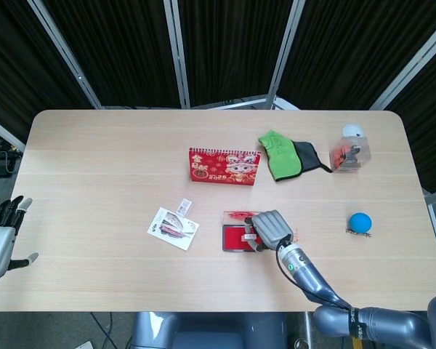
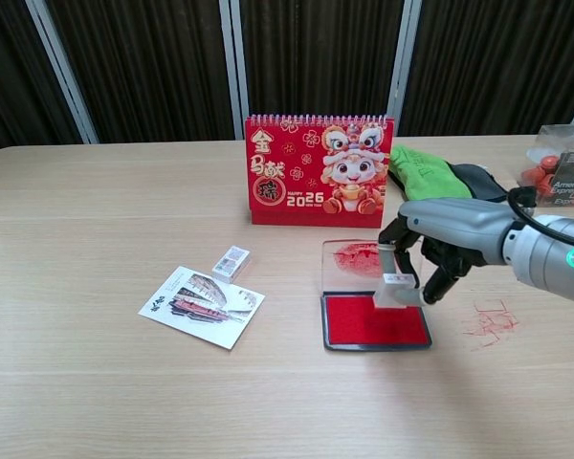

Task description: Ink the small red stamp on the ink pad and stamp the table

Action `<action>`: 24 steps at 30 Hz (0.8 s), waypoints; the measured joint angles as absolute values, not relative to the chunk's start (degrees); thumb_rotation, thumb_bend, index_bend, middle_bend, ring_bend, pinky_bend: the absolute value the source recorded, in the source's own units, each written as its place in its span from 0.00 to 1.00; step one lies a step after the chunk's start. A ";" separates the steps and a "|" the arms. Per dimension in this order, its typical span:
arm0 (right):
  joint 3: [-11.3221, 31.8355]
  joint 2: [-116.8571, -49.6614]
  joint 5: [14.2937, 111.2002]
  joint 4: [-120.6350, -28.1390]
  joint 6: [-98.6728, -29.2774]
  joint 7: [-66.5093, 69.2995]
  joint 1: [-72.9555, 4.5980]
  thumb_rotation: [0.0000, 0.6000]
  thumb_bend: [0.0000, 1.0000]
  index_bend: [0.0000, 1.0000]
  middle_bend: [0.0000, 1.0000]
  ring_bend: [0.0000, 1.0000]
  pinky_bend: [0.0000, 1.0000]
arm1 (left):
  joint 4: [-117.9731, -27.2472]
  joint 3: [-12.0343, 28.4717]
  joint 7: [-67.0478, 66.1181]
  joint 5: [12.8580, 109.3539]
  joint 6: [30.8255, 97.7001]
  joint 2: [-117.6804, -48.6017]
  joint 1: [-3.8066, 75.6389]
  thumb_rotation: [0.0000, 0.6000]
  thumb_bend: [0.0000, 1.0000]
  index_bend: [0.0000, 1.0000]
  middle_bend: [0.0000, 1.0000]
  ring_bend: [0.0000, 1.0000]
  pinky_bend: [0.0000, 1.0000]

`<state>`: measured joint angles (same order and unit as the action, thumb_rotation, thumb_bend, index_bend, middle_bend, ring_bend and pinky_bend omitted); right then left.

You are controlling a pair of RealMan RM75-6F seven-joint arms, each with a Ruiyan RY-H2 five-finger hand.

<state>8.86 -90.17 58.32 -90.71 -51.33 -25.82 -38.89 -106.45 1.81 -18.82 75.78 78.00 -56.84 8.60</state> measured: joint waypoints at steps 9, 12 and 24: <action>8.02 -91.86 58.52 -88.55 -51.73 -24.68 -39.36 1.00 0.61 0.58 0.60 0.89 1.00 | -106.39 1.84 -18.96 75.53 77.70 -56.97 8.85 1.00 0.00 0.00 0.00 0.00 0.00; 7.65 -92.33 58.51 -87.67 -51.63 -24.45 -39.37 1.00 0.61 0.58 0.60 0.89 1.00 | -106.33 1.87 -18.86 75.34 77.57 -56.95 8.92 1.00 0.00 0.00 0.00 0.00 0.00; 5.61 -94.37 59.59 -83.32 -51.14 -22.80 -39.09 1.00 0.61 0.59 0.61 0.89 1.00 | -106.41 1.73 -19.05 75.34 77.56 -57.00 8.99 1.00 0.00 0.00 0.00 0.00 0.00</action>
<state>5.61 -94.37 59.59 -83.32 -51.14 -22.80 -39.09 -106.41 1.73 -19.05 75.34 77.56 -57.00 8.99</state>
